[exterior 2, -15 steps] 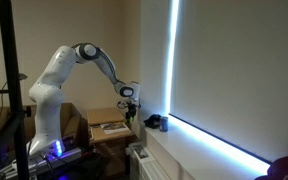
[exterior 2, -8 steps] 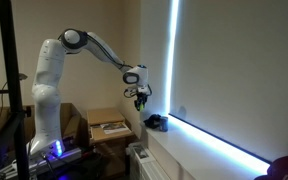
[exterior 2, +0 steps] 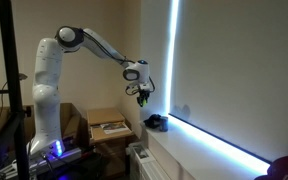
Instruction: Put the ball on the can on the window sill
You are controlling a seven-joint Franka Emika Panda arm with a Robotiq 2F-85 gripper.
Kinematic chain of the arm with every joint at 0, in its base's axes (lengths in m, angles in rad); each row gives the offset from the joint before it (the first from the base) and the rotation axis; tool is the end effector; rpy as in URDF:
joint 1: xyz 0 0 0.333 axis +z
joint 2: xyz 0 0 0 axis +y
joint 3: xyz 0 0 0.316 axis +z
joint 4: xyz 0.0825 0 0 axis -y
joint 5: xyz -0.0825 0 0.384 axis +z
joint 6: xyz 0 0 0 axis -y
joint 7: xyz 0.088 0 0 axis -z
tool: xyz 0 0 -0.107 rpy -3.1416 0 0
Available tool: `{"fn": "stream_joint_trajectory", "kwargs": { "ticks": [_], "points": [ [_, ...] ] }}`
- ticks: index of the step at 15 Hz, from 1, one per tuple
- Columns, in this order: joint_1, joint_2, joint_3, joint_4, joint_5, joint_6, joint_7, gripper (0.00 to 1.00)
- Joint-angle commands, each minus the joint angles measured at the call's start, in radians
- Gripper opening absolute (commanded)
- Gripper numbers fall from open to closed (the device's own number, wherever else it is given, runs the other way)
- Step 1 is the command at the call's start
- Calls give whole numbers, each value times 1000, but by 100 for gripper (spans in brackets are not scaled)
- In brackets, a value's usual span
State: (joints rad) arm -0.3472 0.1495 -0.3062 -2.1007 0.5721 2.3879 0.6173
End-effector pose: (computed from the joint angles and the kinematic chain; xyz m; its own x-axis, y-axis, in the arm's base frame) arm 0.4670 -0.3470 0.3670 -0.0545 -0.9847 -0.1652 -0.9282 0.1110 -0.3552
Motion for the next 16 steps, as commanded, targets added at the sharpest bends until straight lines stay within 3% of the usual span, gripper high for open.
{"fn": "stream_joint_trajectory", "kwargs": {
  "ticks": [1, 5, 6, 7, 8, 9, 10, 11, 13, 16],
  "points": [
    [-13, 170, -17, 194, 42, 112, 82, 38],
    [-39, 371, -62, 440, -35, 98, 312, 38],
    [1, 423, -65, 487, -75, 107, 425, 38],
    [-11, 455, -63, 526, -93, 77, 479, 38],
    [-40, 356, -34, 413, -81, 121, 382, 38],
    [-38, 391, -30, 443, -95, 124, 411, 63],
    [-38, 401, -25, 445, -95, 128, 411, 63],
    [-39, 400, -26, 445, -95, 128, 410, 38],
    [-23, 436, -35, 450, -126, 132, 436, 38],
    [-21, 482, 6, 471, -100, 163, 459, 38]
  ]
}}
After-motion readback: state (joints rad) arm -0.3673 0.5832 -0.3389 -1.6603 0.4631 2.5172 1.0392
